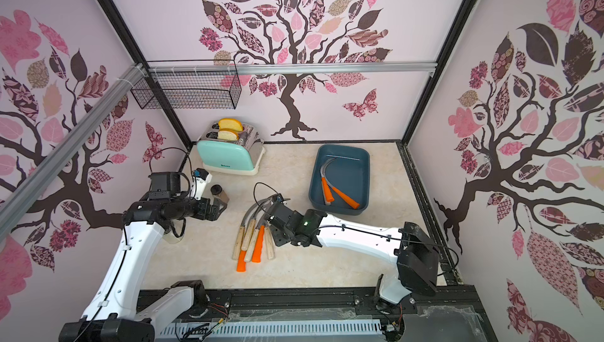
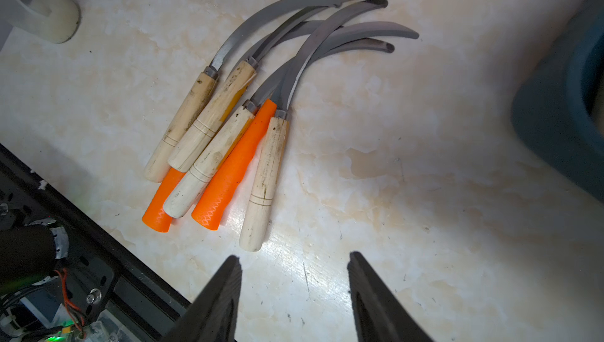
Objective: Put small sickles into storage boxes
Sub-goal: Pick up the sickle at the center of the board.
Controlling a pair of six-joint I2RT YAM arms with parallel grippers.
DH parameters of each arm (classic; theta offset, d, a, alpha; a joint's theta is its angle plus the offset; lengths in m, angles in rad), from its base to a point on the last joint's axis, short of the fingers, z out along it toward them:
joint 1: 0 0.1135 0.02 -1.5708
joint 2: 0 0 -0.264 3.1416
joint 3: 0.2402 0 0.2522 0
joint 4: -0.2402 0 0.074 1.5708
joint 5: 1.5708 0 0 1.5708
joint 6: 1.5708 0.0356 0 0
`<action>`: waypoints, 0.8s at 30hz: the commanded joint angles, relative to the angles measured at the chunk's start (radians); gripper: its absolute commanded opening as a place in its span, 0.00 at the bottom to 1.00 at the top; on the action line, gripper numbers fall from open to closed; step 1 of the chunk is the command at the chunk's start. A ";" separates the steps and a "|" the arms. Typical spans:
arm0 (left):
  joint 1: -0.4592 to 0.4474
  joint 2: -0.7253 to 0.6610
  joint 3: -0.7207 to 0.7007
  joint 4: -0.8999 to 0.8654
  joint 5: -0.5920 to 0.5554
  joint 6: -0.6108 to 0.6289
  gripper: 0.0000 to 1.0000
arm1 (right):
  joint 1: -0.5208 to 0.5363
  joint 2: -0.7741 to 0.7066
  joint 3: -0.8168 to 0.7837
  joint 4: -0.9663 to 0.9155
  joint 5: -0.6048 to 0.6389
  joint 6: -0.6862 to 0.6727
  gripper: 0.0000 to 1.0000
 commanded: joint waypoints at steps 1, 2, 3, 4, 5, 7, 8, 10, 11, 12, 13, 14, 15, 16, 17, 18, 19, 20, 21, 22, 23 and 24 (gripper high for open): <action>-0.004 -0.021 -0.006 0.008 -0.006 0.018 0.98 | -0.001 0.042 0.031 -0.005 -0.046 -0.002 0.56; -0.005 -0.024 -0.010 0.007 -0.007 0.018 0.98 | -0.003 0.055 0.034 -0.005 -0.054 -0.002 0.56; -0.004 -0.029 -0.011 0.008 -0.009 0.019 0.98 | -0.001 0.067 0.036 -0.002 -0.063 -0.001 0.55; -0.005 -0.031 -0.016 0.008 -0.010 0.020 0.98 | -0.001 0.078 0.037 0.000 -0.072 -0.003 0.55; -0.005 -0.036 -0.018 0.007 -0.010 0.021 0.98 | -0.001 0.090 0.040 0.002 -0.085 -0.004 0.55; -0.005 -0.040 -0.024 0.007 -0.015 0.023 0.98 | -0.001 0.115 0.053 -0.003 -0.103 -0.008 0.54; -0.005 -0.042 -0.027 0.007 -0.016 0.023 0.98 | 0.000 0.133 0.062 -0.010 -0.109 -0.009 0.54; -0.005 -0.047 -0.030 0.005 -0.018 0.023 0.98 | 0.002 0.157 0.075 -0.018 -0.115 -0.009 0.54; -0.005 -0.048 -0.034 0.005 -0.018 0.023 0.98 | 0.005 0.169 0.077 -0.017 -0.119 -0.009 0.54; -0.004 -0.049 -0.036 0.005 -0.023 0.022 0.98 | 0.007 0.181 0.080 -0.014 -0.126 -0.009 0.54; -0.004 -0.049 -0.036 0.007 -0.037 0.014 0.98 | 0.009 0.192 0.085 -0.012 -0.132 -0.009 0.54; -0.004 -0.047 -0.036 0.011 -0.065 0.000 0.98 | 0.012 0.205 0.088 -0.011 -0.136 -0.008 0.54; -0.005 -0.041 -0.036 0.017 -0.084 -0.012 0.98 | 0.014 0.223 0.093 -0.014 -0.139 -0.008 0.55; -0.005 -0.036 -0.035 0.015 -0.094 -0.018 0.98 | 0.016 0.238 0.102 -0.018 -0.142 -0.008 0.55; -0.005 -0.029 -0.036 0.015 -0.102 -0.022 0.98 | 0.018 0.255 0.113 -0.022 -0.145 -0.007 0.55; -0.004 -0.027 -0.037 0.016 -0.103 -0.024 0.98 | 0.022 0.269 0.122 -0.026 -0.145 -0.008 0.55; -0.004 -0.028 -0.039 0.015 -0.103 -0.024 0.98 | 0.025 0.282 0.130 -0.027 -0.144 -0.008 0.54; -0.004 -0.028 -0.038 0.016 -0.097 -0.022 0.98 | 0.028 0.293 0.138 -0.029 -0.142 -0.009 0.55; -0.005 -0.030 -0.039 0.014 -0.092 -0.022 0.98 | 0.028 0.301 0.143 -0.030 -0.145 -0.008 0.55; -0.005 -0.034 -0.039 0.013 -0.087 -0.021 0.98 | 0.028 0.308 0.148 -0.030 -0.148 -0.008 0.55; -0.004 -0.037 -0.038 0.014 -0.083 -0.021 0.98 | 0.028 0.313 0.153 -0.028 -0.152 -0.010 0.55; -0.005 -0.039 -0.038 0.015 -0.081 -0.022 0.98 | 0.028 0.321 0.156 -0.030 -0.150 -0.010 0.55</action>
